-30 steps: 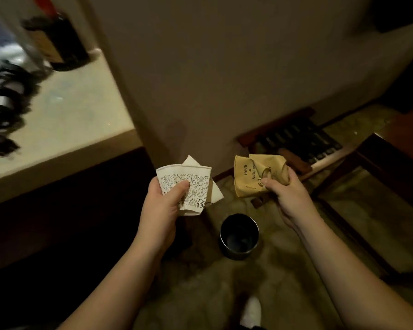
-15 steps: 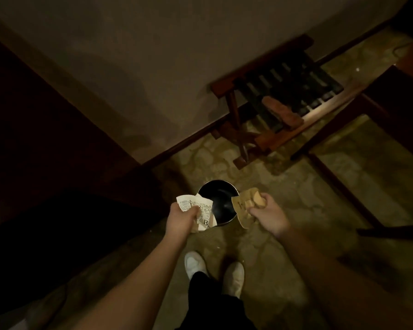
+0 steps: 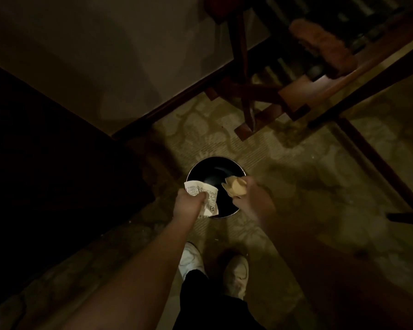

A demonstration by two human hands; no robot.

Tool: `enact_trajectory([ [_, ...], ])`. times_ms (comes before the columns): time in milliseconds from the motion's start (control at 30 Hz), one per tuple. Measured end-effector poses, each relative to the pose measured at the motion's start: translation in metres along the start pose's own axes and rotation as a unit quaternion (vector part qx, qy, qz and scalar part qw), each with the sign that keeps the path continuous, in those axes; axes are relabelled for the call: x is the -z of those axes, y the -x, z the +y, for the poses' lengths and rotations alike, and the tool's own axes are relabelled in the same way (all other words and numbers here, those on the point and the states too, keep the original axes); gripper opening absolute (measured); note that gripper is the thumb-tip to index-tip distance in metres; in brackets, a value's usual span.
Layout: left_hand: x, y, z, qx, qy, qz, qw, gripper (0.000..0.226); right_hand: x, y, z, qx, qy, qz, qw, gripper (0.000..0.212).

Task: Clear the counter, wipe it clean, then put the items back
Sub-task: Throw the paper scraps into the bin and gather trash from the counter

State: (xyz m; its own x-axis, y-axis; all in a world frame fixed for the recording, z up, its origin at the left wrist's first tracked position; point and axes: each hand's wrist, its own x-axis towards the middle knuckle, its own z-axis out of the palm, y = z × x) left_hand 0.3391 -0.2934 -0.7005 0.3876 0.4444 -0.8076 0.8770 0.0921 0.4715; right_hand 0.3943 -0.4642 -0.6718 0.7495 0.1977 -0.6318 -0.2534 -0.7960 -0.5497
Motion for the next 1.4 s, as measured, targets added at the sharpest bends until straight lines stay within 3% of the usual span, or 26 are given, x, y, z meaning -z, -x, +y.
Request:
enact_trajectory([
  [67,-0.006,-0.022,-0.005,0.004,-0.004,-0.002,1.0,0.049,-0.016,-0.018,0.006,0.017,0.041,-0.012,0.999,0.057],
  [200,-0.014,-0.057,-0.015,-0.002,-0.01,-0.019,1.0,0.08,-0.04,-0.048,0.019,0.047,0.097,-0.024,0.994,0.064],
  [333,-0.013,-0.07,-0.018,0.013,-0.016,-0.064,0.998,0.088,-0.048,-0.058,0.027,0.082,0.17,-0.029,0.982,0.076],
  [600,0.02,-0.036,-0.005,-0.029,-0.127,-0.075,0.989,0.052,-0.03,-0.027,0.008,0.047,0.185,-0.04,0.981,0.054],
  [967,0.078,0.099,0.076,-0.152,-0.238,-0.065,0.957,0.042,0.05,0.068,-0.076,0.088,0.155,-0.035,0.983,0.034],
  [1167,0.126,0.208,0.118,-0.203,-0.252,-0.039,0.945,0.037,0.111,0.137,-0.151,0.117,0.234,-0.049,0.964,0.04],
  [1400,0.189,0.337,0.153,-0.264,-0.239,0.03,0.934,0.041,0.169,0.228,-0.238,0.217,0.292,-0.018,0.931,0.042],
])
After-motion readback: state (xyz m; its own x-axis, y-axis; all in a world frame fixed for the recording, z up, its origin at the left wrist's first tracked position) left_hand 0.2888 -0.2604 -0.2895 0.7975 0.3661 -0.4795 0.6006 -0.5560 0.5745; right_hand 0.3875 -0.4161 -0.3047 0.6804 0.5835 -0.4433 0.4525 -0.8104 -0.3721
